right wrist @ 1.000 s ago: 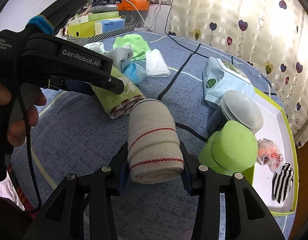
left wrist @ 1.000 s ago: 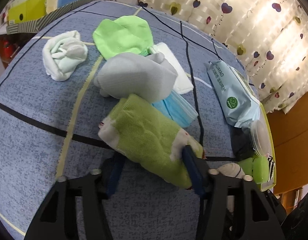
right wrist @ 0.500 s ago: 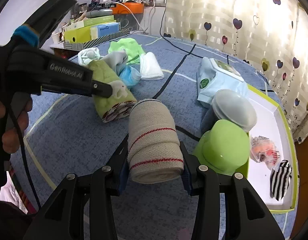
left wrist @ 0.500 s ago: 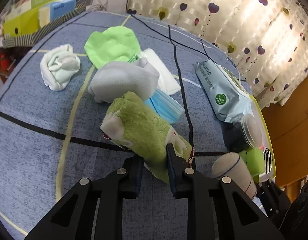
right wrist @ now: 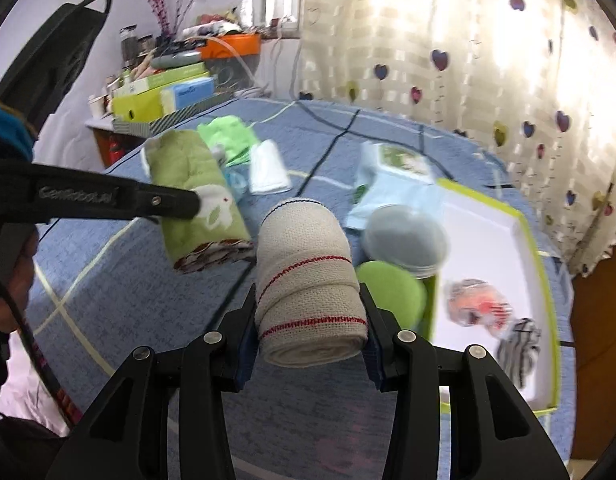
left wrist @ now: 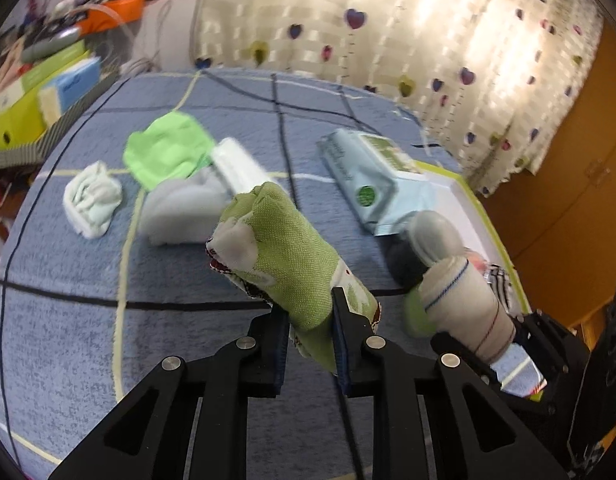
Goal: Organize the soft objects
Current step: 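Carry the green towel and beige bandage roll with both tools into the white box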
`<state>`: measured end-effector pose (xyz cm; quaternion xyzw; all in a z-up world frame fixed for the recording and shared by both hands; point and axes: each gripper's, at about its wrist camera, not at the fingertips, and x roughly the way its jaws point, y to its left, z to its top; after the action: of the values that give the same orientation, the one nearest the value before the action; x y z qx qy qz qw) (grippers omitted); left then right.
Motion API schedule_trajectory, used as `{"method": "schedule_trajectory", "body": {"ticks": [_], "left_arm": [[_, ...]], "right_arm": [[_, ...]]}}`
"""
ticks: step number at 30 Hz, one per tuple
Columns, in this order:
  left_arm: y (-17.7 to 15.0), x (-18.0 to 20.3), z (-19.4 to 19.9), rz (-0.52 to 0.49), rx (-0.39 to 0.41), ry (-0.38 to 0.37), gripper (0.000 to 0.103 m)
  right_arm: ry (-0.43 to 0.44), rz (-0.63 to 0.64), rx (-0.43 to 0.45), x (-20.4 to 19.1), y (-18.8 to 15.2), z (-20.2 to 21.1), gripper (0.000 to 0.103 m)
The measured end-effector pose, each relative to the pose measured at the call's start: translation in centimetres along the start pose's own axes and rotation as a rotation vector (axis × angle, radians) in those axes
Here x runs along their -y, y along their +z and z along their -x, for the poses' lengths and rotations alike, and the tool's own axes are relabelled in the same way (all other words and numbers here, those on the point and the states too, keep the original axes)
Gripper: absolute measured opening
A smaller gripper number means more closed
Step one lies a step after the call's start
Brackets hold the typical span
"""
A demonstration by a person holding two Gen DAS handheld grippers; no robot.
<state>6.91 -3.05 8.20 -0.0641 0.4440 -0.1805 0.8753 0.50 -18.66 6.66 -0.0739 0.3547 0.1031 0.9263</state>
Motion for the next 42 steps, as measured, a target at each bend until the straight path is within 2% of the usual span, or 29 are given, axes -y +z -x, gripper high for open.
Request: {"method": "schedule_trajectory", "body": {"ticks": [7,12,17,24,31,42], "left_arm": [[1.3,3.3,0.9,-0.078,0.015,-0.044,0.018],[2.6,6.3,0.6,-0.138,0.017,-0.081,0.018],[4.1,9.2,-0.7,-0.184,-0.005,-0.15,0.018],[6.5,13.3,-3.5,-0.256,-0.031,-0.19,0.018],[8.6,17.0,-7.8,-0.334,-0.083,-0.233,0.019],[9.6,19.1,-14.0,-0.371,-0.179,-0.226,0.019]], "right_arm": [[-0.03,-0.06,0.032,2.9,0.5,2.2,0.044],[-0.101,-0.077,0.028,5.3,0.9,2.9,0.044],[-0.156,-0.115,0.019,8.0,0.8,3.2,0.044],[-0.232,-0.189,-0.035,12.3,0.1,2.1,0.044],[-0.268,-0.24,-0.087,15.5,-0.6,-0.1,0.045],[-0.311,-0.259,-0.163,19.1,-0.7,-3.6,0.045]]}}
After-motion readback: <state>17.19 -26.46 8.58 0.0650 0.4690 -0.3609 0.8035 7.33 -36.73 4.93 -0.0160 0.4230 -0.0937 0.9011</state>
